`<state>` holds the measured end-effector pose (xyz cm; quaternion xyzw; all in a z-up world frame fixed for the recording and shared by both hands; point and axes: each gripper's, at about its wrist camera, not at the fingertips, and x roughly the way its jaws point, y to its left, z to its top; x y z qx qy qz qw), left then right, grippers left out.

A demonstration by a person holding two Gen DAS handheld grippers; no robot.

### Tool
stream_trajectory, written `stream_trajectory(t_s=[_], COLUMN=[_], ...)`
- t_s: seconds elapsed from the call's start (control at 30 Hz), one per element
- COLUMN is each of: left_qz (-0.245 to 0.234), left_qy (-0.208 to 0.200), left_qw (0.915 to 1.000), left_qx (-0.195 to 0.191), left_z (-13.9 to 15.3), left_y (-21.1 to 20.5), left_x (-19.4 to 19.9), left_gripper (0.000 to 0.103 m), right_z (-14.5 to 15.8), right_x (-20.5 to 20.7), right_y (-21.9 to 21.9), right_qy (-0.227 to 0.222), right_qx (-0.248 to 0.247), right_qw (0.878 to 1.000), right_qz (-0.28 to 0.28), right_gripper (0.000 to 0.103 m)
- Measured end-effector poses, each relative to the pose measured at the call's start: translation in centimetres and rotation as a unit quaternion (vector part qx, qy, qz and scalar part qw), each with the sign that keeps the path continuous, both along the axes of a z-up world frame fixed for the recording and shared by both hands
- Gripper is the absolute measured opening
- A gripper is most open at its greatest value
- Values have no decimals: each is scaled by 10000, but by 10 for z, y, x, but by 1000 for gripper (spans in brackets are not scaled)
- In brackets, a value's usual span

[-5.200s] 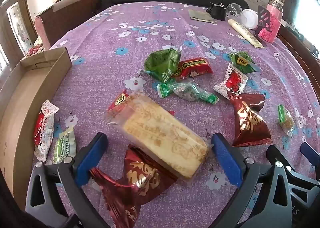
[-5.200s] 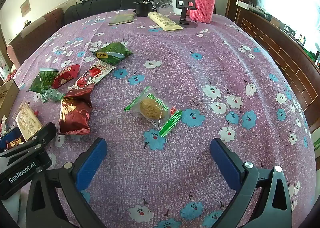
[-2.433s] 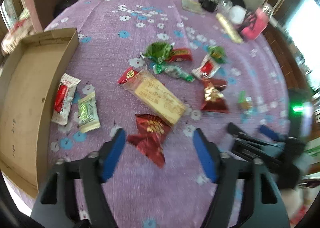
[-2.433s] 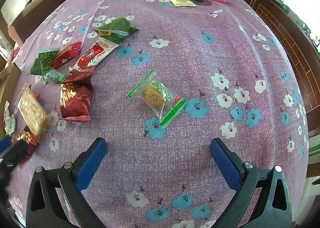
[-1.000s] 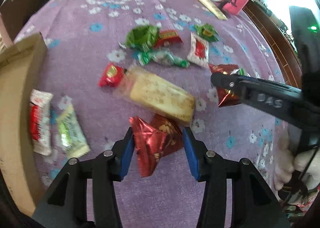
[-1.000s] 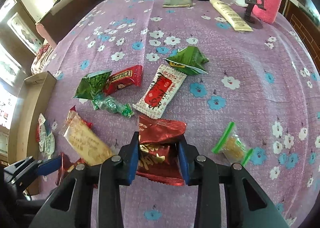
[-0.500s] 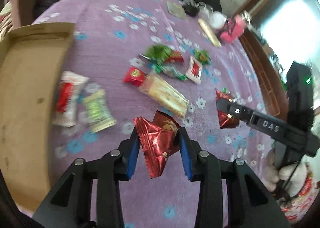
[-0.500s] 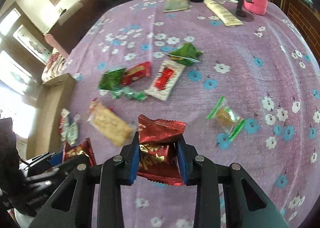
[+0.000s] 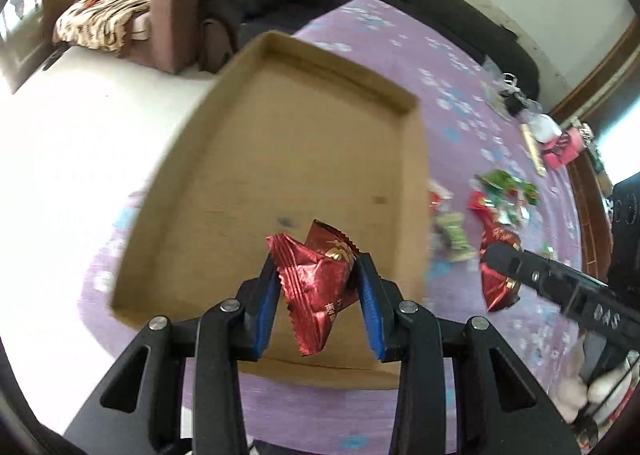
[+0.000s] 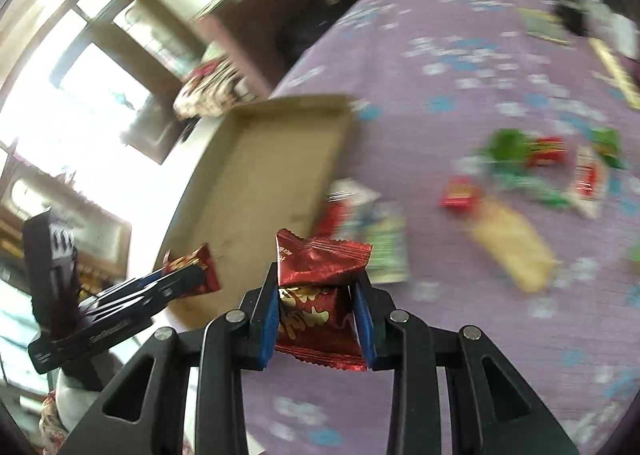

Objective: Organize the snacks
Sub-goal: 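Carry both red foil candies into the cardboard box and open both tools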

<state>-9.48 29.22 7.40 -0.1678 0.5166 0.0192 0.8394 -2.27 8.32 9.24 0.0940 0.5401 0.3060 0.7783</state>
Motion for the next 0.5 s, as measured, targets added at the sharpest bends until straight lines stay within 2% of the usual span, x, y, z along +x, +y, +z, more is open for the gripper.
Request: stream_trajectory(t_s=[0.17, 0.3, 0.37, 0.5], left_qz=[33, 14, -29, -104], left_qy=[204, 272, 249, 109], left_qw=[9997, 9996, 9995, 9995], left_qx=[140, 15, -179, -276], left_z=[-17, -24, -23, -15], left_y=[29, 44, 49, 56], left_x=[4, 9, 8, 9], left_gripper=[40, 40, 40, 61], right_z=[-18, -38, -47, -50], right_x=[-7, -10, -10, -12], right_y=[70, 105, 115, 124], right_qy=[146, 166, 183, 115], right_qx=[-87, -388, -502, -619], right_qw=[9990, 9976, 9971, 9968], right_qz=[424, 550, 549, 495], right_gripper=[32, 32, 32, 35])
